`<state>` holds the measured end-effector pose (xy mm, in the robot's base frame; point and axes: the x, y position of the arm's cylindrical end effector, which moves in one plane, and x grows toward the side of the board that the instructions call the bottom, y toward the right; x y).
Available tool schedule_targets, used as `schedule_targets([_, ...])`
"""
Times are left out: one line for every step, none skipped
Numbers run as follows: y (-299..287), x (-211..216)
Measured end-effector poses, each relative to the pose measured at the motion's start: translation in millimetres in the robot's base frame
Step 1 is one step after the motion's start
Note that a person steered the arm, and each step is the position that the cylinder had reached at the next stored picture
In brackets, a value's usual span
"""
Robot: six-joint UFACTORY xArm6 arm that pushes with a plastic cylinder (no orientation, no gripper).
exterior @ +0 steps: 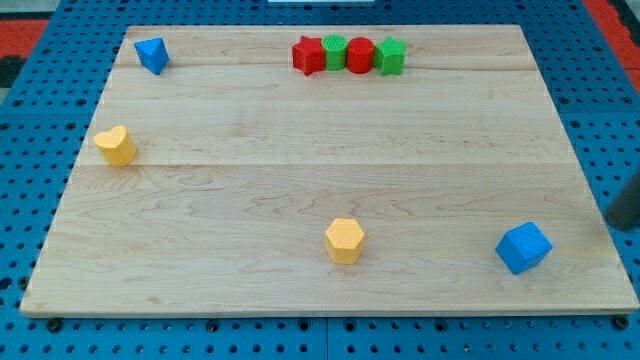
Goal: Move the cube diagonal above the hexagon
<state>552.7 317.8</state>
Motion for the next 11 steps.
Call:
schedule_targets([-9, 51])
schedule_targets([-56, 61])
schedule_targets([-102, 42])
schedule_targets([-111, 7])
schedule_targets([-118, -1])
schedule_targets([-85, 12])
schedule_targets([-72, -4])
schedule_targets([-133, -26])
schedule_targets([-214, -40])
schedule_targets([-222, -37])
schedule_targets([-172, -40])
